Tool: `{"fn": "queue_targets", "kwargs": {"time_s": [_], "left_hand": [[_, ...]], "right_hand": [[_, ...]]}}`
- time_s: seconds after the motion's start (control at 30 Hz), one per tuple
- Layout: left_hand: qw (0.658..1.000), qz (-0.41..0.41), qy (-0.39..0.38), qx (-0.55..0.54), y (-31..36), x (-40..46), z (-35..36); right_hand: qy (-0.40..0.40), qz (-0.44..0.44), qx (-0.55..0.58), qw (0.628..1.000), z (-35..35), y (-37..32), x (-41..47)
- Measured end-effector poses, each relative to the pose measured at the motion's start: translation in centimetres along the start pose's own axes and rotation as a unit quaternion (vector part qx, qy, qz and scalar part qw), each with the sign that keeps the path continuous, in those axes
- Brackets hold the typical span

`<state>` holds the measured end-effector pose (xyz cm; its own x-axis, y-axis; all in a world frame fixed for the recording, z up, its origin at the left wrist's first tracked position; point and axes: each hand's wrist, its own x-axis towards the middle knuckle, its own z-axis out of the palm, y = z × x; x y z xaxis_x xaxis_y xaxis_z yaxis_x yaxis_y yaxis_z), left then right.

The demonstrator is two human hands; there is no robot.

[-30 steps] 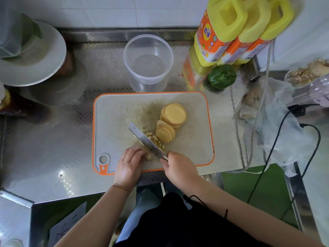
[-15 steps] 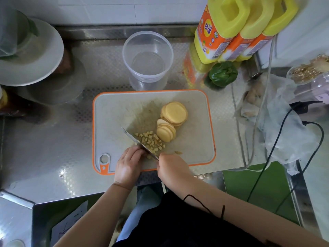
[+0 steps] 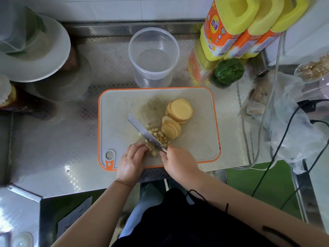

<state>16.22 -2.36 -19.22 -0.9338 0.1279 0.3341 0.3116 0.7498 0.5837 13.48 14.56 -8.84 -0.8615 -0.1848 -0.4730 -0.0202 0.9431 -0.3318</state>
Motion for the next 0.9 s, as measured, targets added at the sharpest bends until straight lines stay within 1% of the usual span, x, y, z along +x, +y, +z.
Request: {"fn": "queue_targets", "kwargs": {"time_s": [0.1, 0.2, 0.47, 0.63, 0.7, 0.8, 0.9], "left_hand": [[1.000, 0.000, -0.005, 0.023, -0.2, -0.2, 0.2], [0.999, -0.004, -0.010, 0.036, -0.3, -0.2, 0.8], [1.000, -0.014, -0.010, 0.008, -0.7, 0.0, 0.8], [1.000, -0.024, -0.016, -0.007, -0.7, 0.2, 0.7], [0.999, -0.032, -0.023, -0.003, -0.7, 0.2, 0.7], [0.999, -0.036, -0.025, -0.008, -0.5, 0.0, 0.7], [1.000, -0.019, -0.020, 0.000, -0.8, -0.1, 0.7]], "right_hand": [[0.009, -0.017, -0.001, 1.000, 0.1, -0.7, -0.5], [0.014, -0.016, 0.006, 1.000, 0.3, -1.0, -0.5], [-0.004, 0.007, -0.004, 1.000, 1.5, -1.2, 0.2], [-0.032, 0.032, -0.013, 0.999, 2.4, -1.4, 0.7], [-0.031, 0.040, 0.005, 0.999, 2.4, -1.2, 1.2], [-0.051, 0.056, 0.045, 0.996, 1.8, -0.8, 1.8], [-0.034, 0.045, 0.041, 0.998, 1.2, -0.4, 1.5]]}}
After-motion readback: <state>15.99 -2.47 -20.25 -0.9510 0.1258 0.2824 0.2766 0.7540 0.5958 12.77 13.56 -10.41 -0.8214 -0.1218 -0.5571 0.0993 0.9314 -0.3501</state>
